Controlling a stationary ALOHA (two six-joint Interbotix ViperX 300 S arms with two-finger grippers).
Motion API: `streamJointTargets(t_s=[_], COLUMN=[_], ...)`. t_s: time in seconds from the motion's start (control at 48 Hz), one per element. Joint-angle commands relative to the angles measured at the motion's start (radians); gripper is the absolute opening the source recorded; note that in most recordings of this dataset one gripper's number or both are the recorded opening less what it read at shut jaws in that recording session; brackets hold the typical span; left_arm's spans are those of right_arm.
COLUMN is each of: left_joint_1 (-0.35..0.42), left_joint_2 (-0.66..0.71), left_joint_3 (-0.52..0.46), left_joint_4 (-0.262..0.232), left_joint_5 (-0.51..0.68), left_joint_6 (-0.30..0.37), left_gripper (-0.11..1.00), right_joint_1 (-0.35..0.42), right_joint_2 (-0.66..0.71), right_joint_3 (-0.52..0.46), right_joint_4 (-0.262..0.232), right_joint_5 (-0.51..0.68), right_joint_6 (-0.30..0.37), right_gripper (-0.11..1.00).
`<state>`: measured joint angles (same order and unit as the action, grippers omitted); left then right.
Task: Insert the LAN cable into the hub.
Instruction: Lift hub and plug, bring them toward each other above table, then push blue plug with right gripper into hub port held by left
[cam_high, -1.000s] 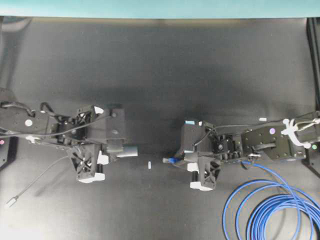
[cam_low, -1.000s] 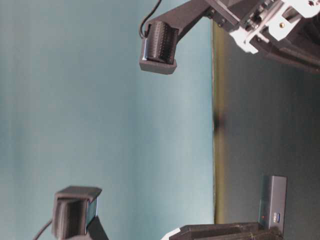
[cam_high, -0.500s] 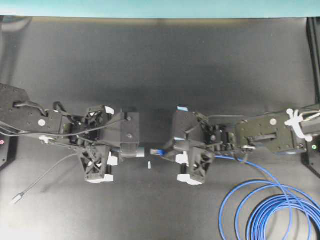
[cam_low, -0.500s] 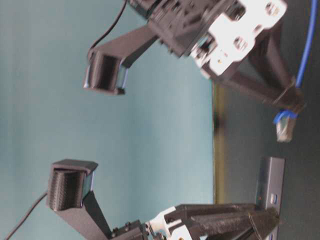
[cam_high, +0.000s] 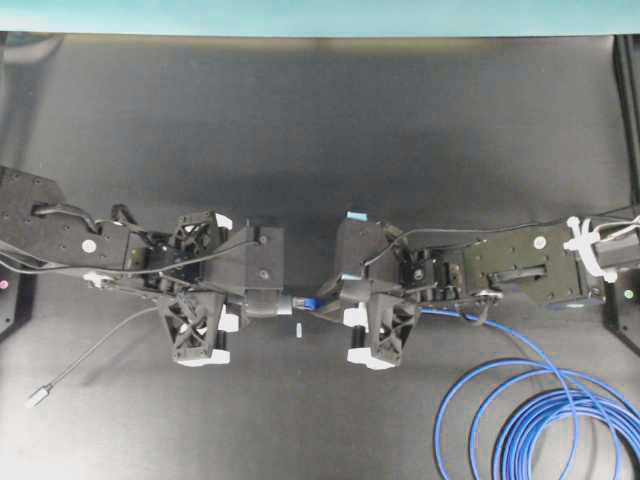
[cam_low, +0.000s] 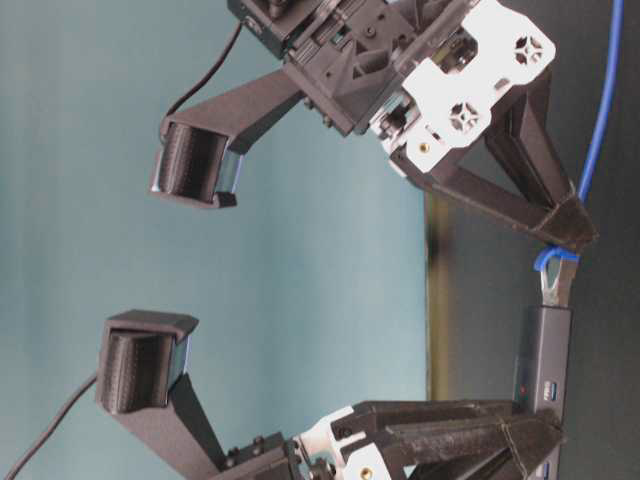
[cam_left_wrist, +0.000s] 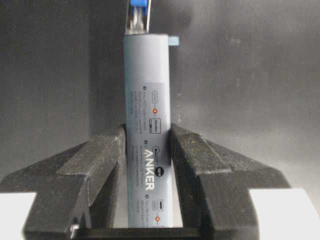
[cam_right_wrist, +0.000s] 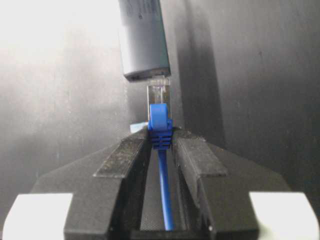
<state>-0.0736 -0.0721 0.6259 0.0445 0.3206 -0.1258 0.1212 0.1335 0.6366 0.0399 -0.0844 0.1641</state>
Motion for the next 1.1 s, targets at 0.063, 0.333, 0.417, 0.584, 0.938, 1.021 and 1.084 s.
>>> streamJointTargets(t_s=[0.063, 0.333, 0.417, 0.584, 0.938, 1.021, 1.084], left_joint_1=[0.000, 0.003, 0.008, 0.011, 0.008, 0.008, 0.008], left_joint_2=[0.009, 0.018, 0.020, 0.026, 0.058, 0.066, 0.069], left_joint_3=[-0.031, -0.043, -0.043, -0.049, -0.106, -0.121, -0.129], left_joint_4=[0.005, 0.005, 0.003, 0.003, 0.005, 0.008, 0.008], left_joint_5=[-0.002, 0.002, 0.003, 0.011, 0.048, 0.048, 0.048], left_joint_6=[0.002, 0.020, 0.025, 0.031, 0.054, 0.061, 0.072], left_gripper=[0.30, 0.30, 0.30, 0.30, 0.30, 0.30, 0.30], right_joint_1=[0.005, 0.009, 0.014, 0.023, 0.025, 0.025, 0.025], right_joint_2=[0.000, 0.000, 0.002, 0.002, 0.015, 0.020, 0.021], right_joint_3=[-0.034, -0.035, -0.035, -0.038, -0.071, -0.083, -0.086], right_joint_4=[-0.006, -0.006, -0.008, -0.008, -0.009, -0.008, -0.008], right_joint_5=[-0.006, -0.003, 0.011, 0.034, 0.040, 0.041, 0.041], right_joint_6=[-0.006, -0.008, -0.008, -0.020, -0.021, -0.023, -0.021], right_gripper=[0.13, 0.13, 0.13, 0.13, 0.13, 0.13, 0.13])
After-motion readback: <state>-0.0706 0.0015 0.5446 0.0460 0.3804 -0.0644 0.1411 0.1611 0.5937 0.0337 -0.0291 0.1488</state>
